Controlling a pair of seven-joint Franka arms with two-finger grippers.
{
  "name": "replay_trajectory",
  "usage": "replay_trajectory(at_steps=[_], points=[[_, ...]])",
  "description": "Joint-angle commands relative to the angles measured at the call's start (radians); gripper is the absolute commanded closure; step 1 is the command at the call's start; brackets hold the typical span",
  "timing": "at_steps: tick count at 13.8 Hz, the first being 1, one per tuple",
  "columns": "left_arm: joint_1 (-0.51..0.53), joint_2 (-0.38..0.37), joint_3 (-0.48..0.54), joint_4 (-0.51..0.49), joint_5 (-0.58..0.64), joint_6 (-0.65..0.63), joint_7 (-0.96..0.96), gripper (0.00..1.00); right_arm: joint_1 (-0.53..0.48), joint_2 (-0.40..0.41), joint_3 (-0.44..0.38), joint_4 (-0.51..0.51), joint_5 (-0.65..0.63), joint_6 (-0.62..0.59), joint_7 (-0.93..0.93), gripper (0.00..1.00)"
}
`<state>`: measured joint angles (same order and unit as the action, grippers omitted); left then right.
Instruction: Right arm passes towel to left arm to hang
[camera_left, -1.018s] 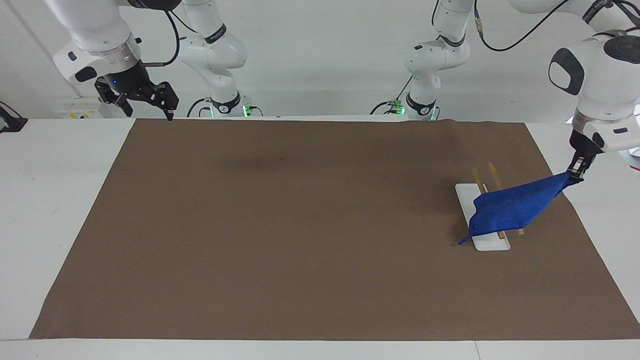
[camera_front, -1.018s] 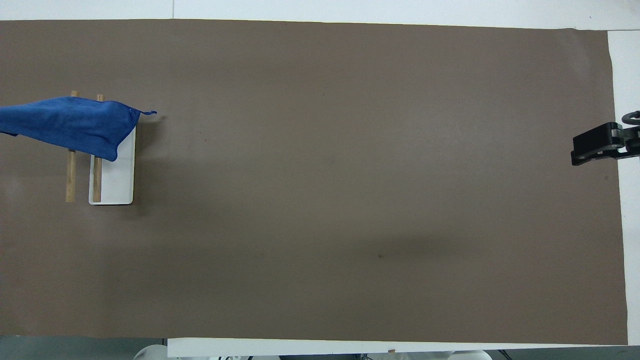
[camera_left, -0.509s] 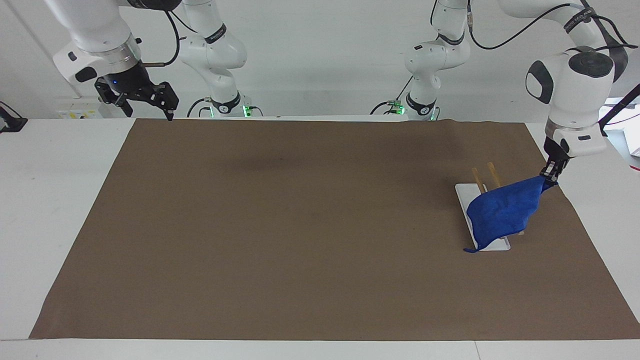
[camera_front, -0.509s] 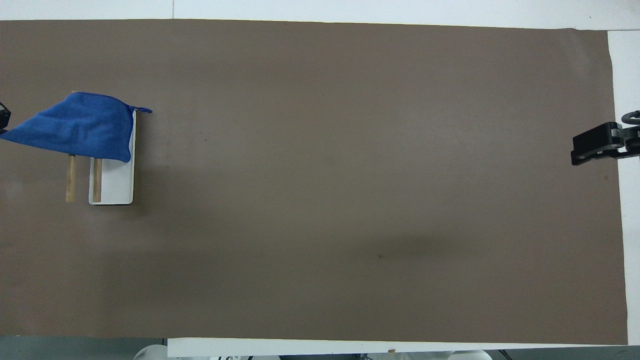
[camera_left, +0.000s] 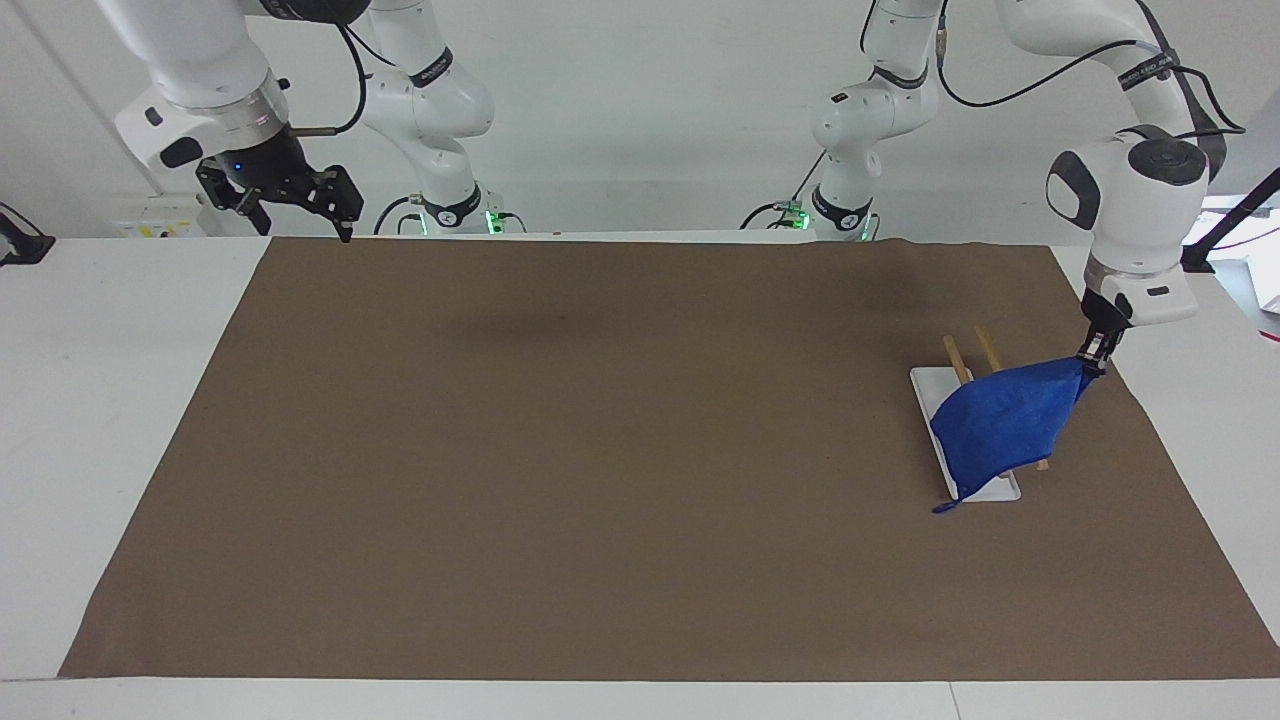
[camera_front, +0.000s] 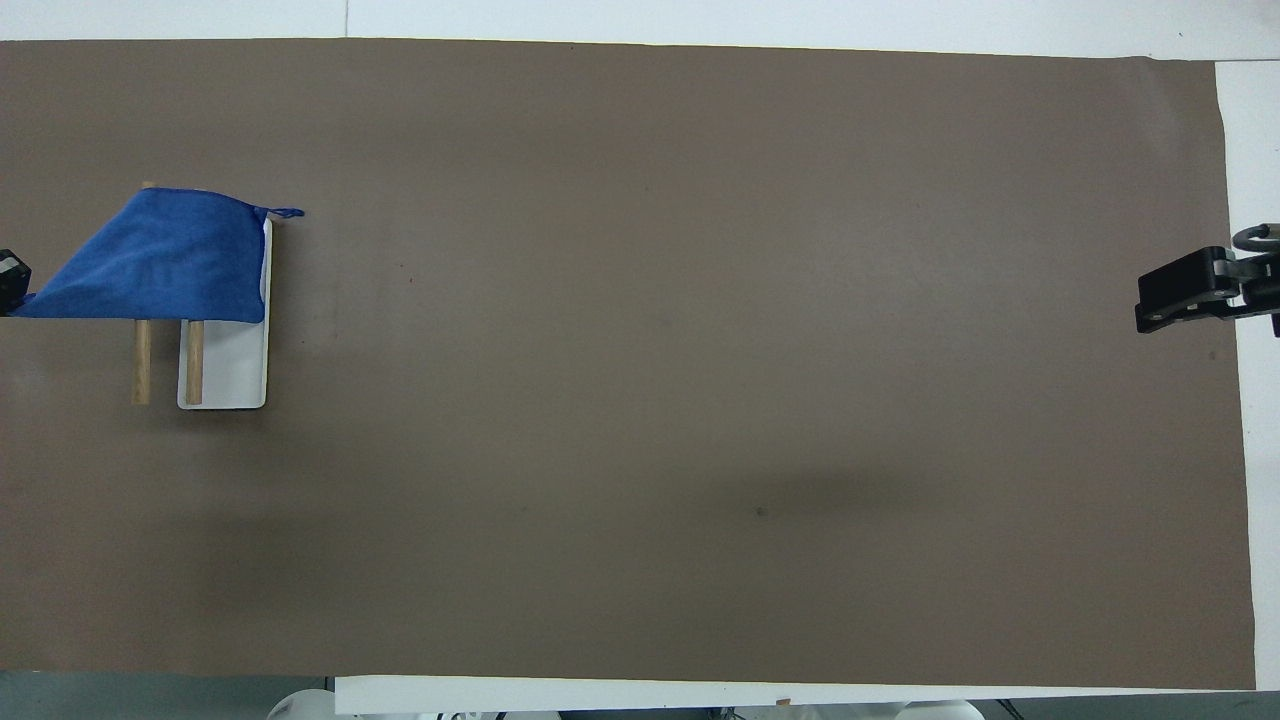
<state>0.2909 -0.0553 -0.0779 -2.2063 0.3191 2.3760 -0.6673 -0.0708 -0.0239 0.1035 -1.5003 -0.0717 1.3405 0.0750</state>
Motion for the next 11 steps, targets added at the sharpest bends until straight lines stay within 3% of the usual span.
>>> replay_trajectory(at_steps=[1,2,6,8,11], points=[[0.024,-0.015,-0.008,-0.024,0.012,0.029,0.008,0.16,0.019,-0.007,-0.025,-0.015,0.0,0.003,-0.018,0.0],[0.022,-0.014,-0.01,-0.02,0.011,0.023,0.0,0.0,0.019,-0.007,-0.027,-0.015,0.0,0.003,-0.018,0.0],[-0.047,-0.015,-0.016,0.03,0.008,-0.006,-0.008,0.0,-0.003,-0.007,-0.028,-0.018,0.006,0.002,-0.021,0.0],[-0.1,-0.044,-0.023,0.1,0.005,-0.189,0.006,0.0,-0.003,-0.008,-0.045,-0.018,0.006,0.002,-0.026,0.0],[-0.209,-0.04,-0.022,0.29,-0.044,-0.504,0.076,0.0,0.003,-0.008,-0.067,-0.018,0.006,0.002,-0.031,0.0]])
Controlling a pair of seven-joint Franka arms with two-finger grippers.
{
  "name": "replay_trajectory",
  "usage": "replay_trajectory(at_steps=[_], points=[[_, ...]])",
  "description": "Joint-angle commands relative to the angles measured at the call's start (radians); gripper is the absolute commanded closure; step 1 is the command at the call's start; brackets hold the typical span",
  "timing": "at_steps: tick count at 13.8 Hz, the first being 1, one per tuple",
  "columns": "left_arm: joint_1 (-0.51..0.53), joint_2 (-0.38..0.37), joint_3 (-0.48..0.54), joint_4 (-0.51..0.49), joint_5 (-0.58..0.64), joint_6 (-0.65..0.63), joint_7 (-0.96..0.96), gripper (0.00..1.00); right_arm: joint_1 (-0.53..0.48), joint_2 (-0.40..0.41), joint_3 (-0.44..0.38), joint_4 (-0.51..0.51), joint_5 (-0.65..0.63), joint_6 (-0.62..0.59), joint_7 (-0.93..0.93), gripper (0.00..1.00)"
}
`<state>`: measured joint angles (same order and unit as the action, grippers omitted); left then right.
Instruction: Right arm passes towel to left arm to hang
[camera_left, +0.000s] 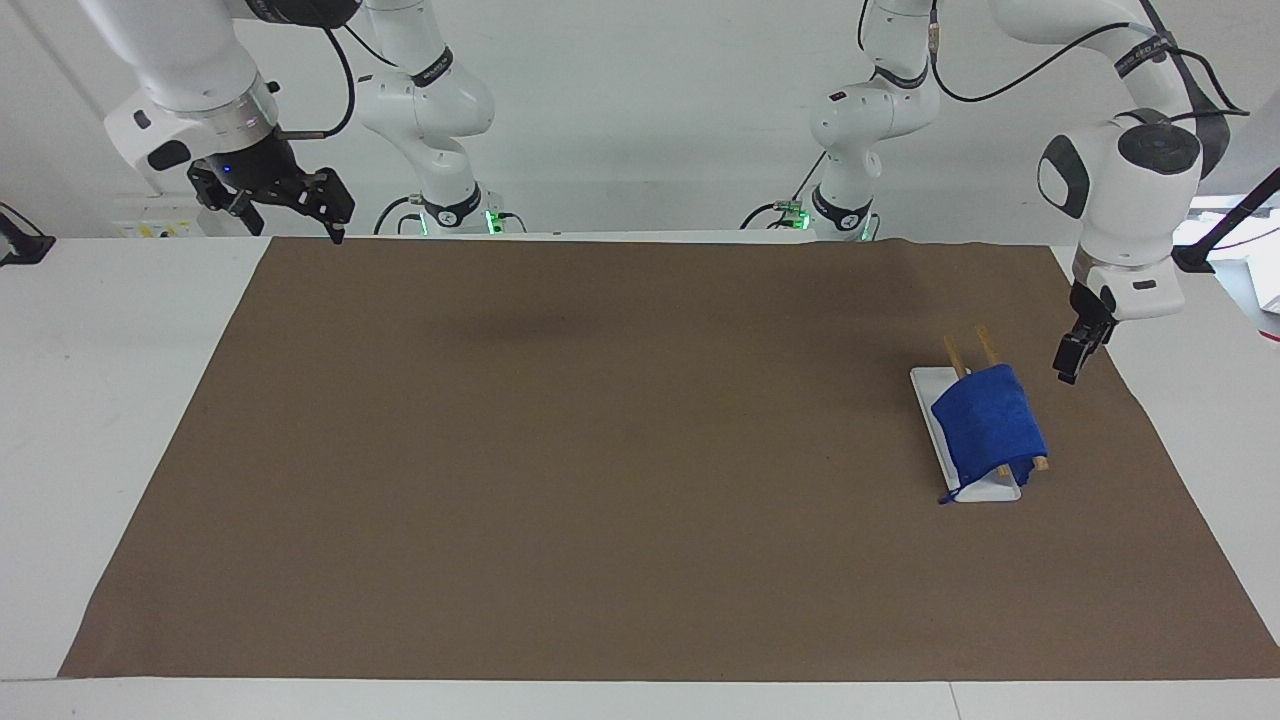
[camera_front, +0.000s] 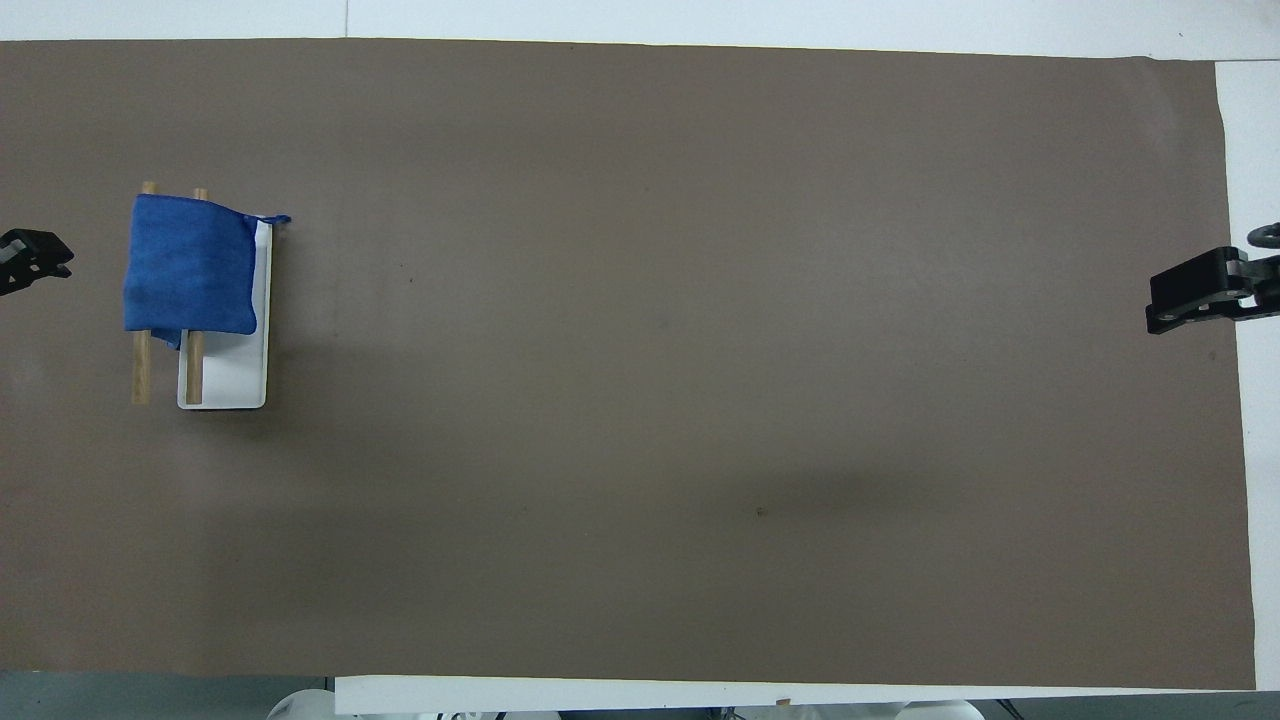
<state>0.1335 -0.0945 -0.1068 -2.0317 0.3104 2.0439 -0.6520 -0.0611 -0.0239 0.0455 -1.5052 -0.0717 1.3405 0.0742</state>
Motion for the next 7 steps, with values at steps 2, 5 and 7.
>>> replay_trajectory(at_steps=[2,5,7], points=[[-0.061,-0.005,0.007,0.215,-0.14,-0.346,0.186,0.0,-0.005,-0.008,-0.01,-0.013,0.006,0.002,-0.028,0.0],[-0.063,0.005,0.007,0.375,-0.233,-0.543,0.435,0.0,-0.003,-0.01,-0.01,-0.023,0.024,0.003,-0.031,0.0],[-0.063,0.015,0.007,0.419,-0.251,-0.599,0.552,0.0,-0.003,-0.01,-0.013,-0.023,0.055,0.005,-0.033,0.0]])
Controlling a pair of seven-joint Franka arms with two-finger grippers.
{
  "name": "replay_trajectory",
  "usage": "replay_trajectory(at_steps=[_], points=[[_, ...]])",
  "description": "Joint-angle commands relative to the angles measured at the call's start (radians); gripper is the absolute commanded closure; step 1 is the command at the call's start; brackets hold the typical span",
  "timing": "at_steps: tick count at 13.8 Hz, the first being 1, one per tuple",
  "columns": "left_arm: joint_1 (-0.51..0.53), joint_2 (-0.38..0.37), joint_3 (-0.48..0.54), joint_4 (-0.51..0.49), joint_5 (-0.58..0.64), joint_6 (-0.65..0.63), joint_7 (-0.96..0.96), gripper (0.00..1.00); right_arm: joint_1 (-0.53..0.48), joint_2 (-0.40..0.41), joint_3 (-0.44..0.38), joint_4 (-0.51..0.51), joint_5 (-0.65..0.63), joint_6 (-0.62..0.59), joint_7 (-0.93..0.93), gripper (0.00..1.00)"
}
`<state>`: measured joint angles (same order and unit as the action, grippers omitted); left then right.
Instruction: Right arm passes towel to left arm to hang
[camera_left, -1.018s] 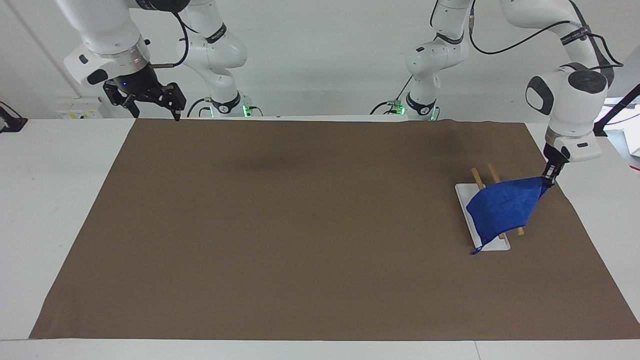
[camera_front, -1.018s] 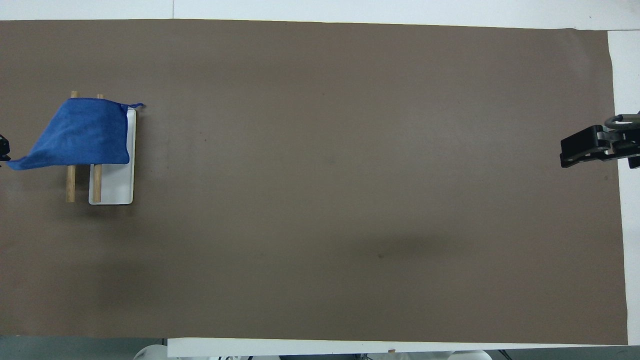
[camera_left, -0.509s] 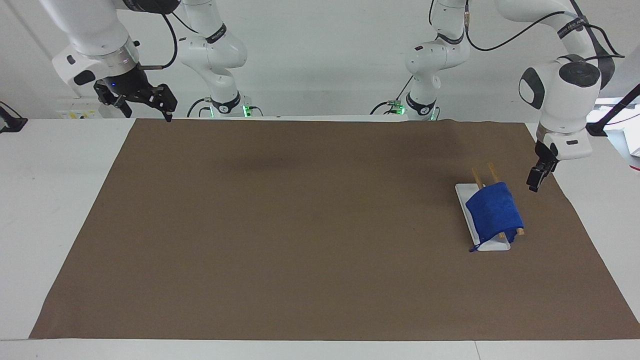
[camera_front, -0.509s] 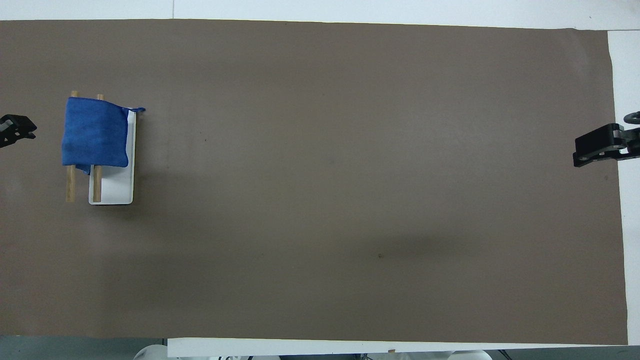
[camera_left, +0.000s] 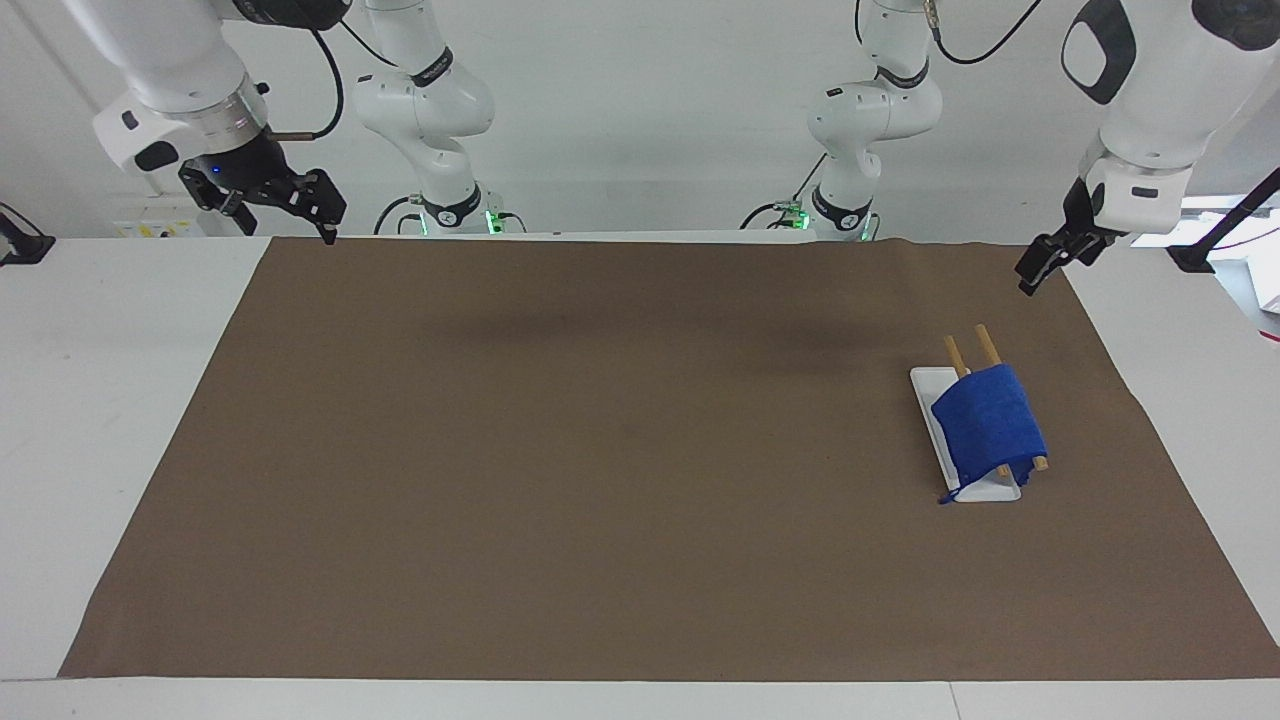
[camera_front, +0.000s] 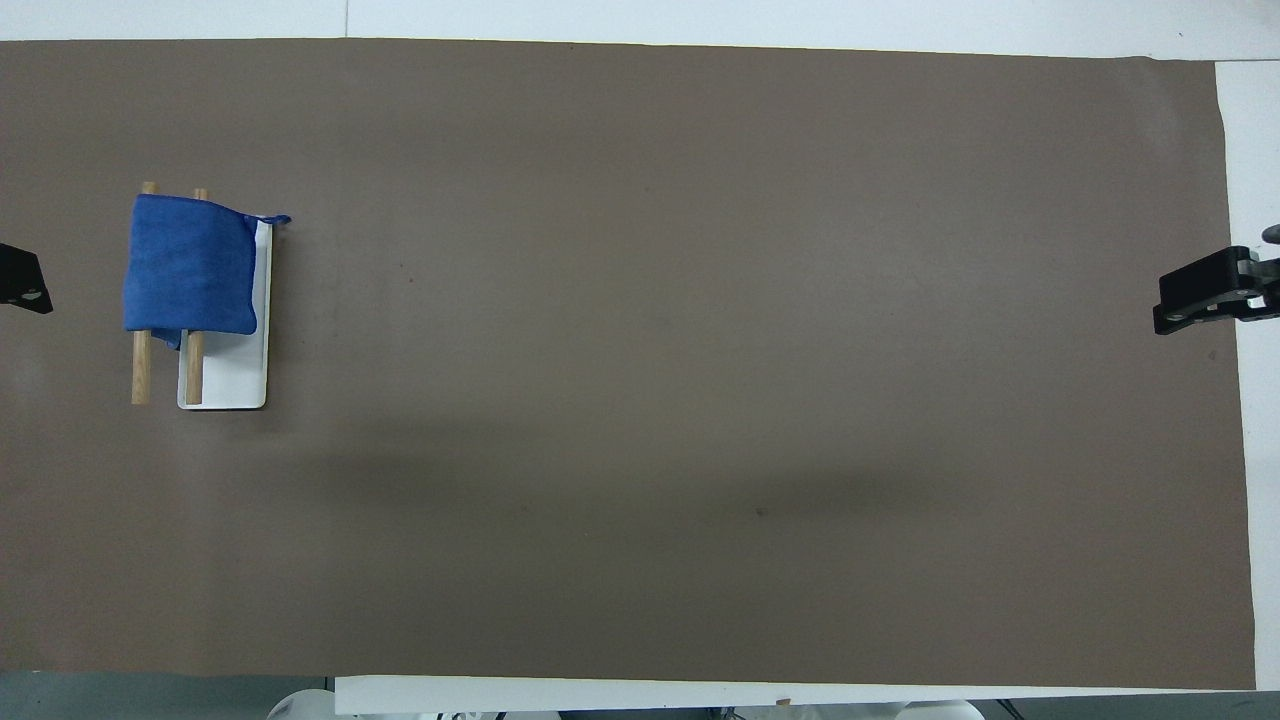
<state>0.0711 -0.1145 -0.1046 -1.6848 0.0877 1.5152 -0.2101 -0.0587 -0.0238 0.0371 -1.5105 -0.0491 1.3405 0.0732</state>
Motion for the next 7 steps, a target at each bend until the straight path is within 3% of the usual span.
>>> replay_trajectory(at_steps=[1,7], points=[[0.002,0.039,0.005,0.074,-0.058,-0.072,0.142,0.0,-0.006,-0.01,-0.005,-0.017,0.032,0.005,-0.03,0.0],[0.001,0.041,0.011,0.054,-0.108,-0.043,0.158,0.0,-0.004,-0.011,-0.002,-0.017,0.032,-0.004,-0.029,0.0]])
